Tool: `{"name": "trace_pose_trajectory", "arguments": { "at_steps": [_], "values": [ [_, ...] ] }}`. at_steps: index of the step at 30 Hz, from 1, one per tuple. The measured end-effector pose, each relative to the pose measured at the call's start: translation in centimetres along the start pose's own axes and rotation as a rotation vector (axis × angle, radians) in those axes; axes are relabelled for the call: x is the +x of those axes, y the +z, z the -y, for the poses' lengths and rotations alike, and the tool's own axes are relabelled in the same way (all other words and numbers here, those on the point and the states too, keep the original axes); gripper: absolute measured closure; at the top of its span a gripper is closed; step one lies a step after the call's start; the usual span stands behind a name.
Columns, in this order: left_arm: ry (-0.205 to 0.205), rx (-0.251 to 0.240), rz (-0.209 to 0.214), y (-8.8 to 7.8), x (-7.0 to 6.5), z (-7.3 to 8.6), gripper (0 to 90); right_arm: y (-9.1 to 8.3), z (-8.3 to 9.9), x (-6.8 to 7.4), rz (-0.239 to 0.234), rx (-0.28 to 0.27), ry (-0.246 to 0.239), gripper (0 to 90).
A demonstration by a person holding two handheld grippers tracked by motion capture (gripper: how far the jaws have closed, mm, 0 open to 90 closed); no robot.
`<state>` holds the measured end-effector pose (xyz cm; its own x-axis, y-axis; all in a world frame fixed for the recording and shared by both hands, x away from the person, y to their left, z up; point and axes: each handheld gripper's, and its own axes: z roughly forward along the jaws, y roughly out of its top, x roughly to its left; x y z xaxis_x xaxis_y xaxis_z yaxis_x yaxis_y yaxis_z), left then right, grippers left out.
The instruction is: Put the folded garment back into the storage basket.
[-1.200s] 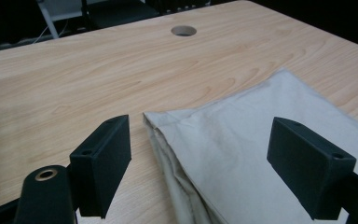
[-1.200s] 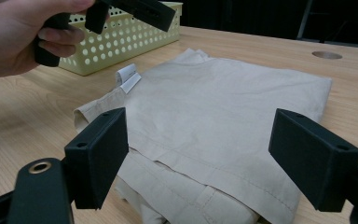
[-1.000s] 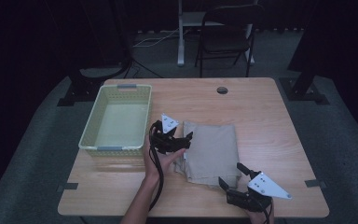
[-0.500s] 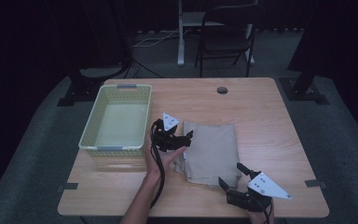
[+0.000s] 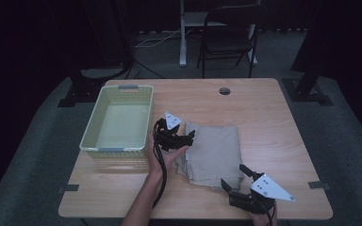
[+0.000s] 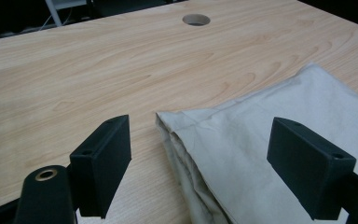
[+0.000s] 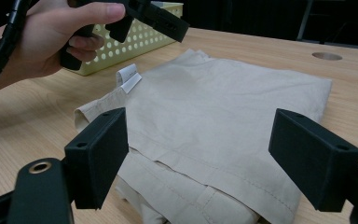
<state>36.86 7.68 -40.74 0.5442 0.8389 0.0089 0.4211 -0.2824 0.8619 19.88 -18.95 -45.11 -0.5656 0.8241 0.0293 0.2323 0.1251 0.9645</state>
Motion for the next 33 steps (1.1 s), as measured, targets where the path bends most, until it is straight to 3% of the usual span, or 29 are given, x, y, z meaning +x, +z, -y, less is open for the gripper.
{"name": "trace_pose_trajectory", "arguments": {
  "at_steps": [10, 20, 33],
  "values": [
    [-0.034, 0.021, 0.016, 1.3, 0.5, -0.7, 22.8, 0.0, 0.0, 0.0, -0.001, -0.001, 0.000, 18.5],
    [-0.041, 0.055, 0.013, 2.7, 0.9, -0.8, 22.8, 0.0, 0.0, 0.0, -0.001, -0.003, 0.001, 18.5],
    [-0.056, 0.145, 0.023, 4.7, 1.4, -0.1, 22.9, 0.0, 0.0, 0.0, -0.001, -0.003, 0.002, 18.5]
  ]
}}
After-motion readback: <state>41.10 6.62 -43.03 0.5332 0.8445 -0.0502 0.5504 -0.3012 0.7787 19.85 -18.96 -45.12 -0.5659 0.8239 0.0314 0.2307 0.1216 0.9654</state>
